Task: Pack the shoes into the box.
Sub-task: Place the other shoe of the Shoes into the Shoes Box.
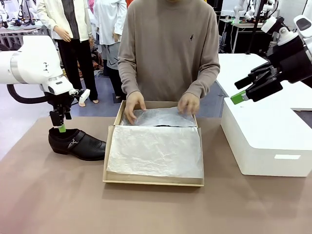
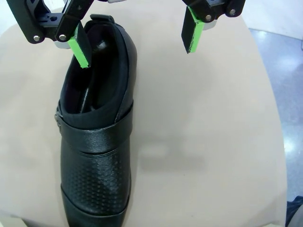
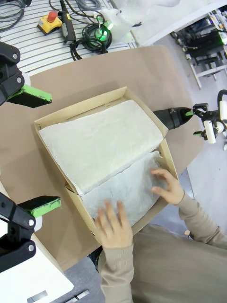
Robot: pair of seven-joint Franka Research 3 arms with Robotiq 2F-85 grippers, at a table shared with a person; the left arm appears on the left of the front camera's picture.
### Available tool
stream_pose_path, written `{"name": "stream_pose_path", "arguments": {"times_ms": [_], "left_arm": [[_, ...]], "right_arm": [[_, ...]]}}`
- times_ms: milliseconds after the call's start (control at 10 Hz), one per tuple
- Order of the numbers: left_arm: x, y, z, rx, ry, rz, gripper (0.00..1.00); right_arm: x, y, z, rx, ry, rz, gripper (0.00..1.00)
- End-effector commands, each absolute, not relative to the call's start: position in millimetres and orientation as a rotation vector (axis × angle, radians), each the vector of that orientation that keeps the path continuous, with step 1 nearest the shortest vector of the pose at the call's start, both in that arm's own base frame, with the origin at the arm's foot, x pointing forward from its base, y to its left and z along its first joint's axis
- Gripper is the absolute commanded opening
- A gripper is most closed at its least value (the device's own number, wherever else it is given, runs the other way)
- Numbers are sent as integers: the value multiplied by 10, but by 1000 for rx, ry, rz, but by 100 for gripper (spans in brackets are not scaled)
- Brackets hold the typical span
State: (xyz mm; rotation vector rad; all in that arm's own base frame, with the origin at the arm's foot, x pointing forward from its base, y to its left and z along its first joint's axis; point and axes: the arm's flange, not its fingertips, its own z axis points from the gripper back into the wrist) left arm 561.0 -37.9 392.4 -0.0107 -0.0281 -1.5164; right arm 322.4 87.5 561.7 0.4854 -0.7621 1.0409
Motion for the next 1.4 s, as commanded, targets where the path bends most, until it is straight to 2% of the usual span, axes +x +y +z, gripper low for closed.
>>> {"name": "stream_pose_path", "arguments": {"times_ms": [0,1300], "left_arm": [[5609,-326,3870,-30,-54,-1540,100],[5682,-332,3439,-86,-11,-1565,100]], "right_arm": [[3265,874,5623,505,-784,1061,100],[3265,874,5623,505,-784,1061,100]]}}
